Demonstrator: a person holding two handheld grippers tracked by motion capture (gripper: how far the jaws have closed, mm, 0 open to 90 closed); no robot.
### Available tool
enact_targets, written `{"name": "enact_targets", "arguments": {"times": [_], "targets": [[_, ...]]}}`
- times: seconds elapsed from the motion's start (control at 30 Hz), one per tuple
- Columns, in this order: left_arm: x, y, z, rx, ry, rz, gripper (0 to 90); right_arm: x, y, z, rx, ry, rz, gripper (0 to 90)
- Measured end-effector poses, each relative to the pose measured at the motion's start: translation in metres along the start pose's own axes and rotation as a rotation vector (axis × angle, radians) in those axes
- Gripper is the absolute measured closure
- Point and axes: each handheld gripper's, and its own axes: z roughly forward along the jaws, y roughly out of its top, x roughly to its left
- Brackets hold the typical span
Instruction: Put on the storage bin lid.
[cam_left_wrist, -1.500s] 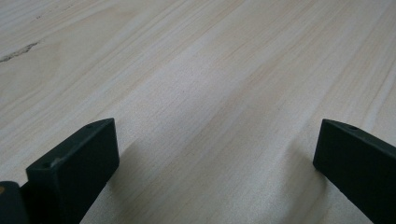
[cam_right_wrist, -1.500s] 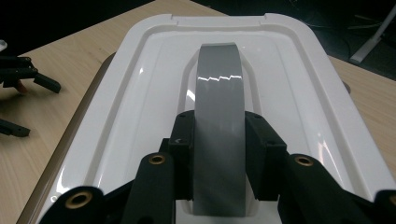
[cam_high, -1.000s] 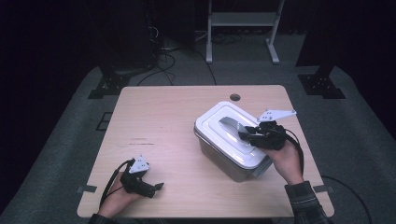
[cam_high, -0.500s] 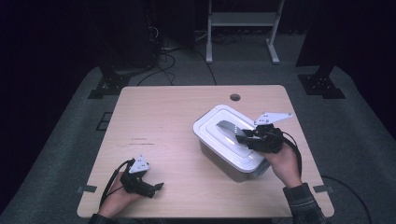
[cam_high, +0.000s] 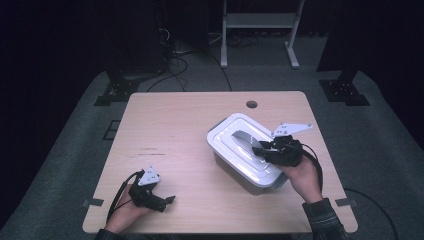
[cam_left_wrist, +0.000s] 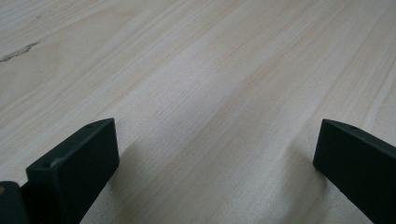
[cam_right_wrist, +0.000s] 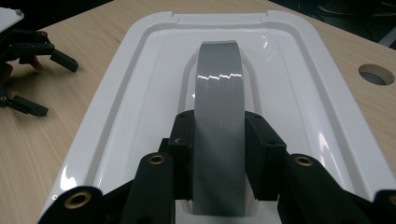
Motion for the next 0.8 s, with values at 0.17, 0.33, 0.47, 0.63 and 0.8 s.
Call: {"name": "enact_targets", "arguments": {"times": [0.17,0.33,0.47,0.63,0.8], "targets": [[0.000,0.000,0.000,0.000,0.000,0.000,0.0,0.000,0.000,0.000,-0.004,-0.016,-0.026,58.0],[0.000,0.000,0.000,0.000,0.000,0.000,0.0,-0.002,0.000,-0.003,-0.026,-0.015,-0.019,44.5],[0.000,0.000,0.000,0.002,0.000,0.002,0.0,-0.004,-0.001,-0.008,-0.043,-0.028,-0.016,36.8],[0.000,0.000,0.000,0.002,0.000,0.002,0.0,-0.007,-0.003,-0.016,-0.059,-0.037,-0.005,28.8],[0.000,0.000,0.000,0.002,0.000,0.003,0.0,-0.010,-0.006,-0.024,-0.068,-0.056,0.000,22.5]]}}
